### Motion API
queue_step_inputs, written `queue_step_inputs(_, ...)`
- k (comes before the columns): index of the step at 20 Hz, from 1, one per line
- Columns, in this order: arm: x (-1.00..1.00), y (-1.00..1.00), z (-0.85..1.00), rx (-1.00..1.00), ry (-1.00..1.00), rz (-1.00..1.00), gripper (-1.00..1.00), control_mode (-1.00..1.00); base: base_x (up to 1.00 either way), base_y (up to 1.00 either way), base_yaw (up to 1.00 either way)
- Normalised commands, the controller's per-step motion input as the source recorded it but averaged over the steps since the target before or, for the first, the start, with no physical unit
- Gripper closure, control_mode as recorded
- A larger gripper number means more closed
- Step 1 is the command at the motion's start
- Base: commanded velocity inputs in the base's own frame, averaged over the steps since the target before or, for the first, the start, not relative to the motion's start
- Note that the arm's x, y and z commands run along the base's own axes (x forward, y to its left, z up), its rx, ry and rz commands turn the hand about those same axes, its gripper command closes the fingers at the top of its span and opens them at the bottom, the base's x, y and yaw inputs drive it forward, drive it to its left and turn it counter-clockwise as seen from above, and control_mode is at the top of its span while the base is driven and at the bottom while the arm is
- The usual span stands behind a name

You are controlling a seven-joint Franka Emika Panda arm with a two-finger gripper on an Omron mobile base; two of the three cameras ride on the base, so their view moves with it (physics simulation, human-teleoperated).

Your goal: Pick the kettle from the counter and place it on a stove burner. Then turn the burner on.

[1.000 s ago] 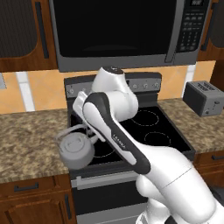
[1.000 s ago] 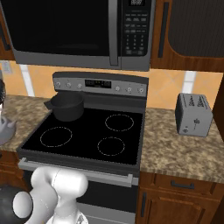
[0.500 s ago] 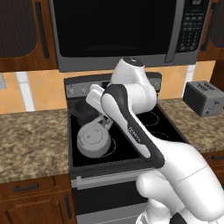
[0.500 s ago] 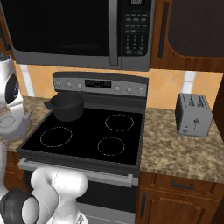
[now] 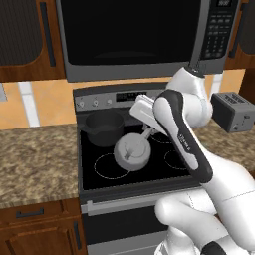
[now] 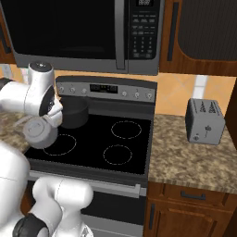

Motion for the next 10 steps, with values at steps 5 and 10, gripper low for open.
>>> queue_step_inputs(5,0.28,-0.90,0.00,0.00,0.00,0.19,1.00,-1.00,0.00,0.00,0.00)
queue_step_inputs(10,0.32,-0.84,0.00,0.00,0.02,0.08,1.00,-1.00,0.00,0.00,0.00)
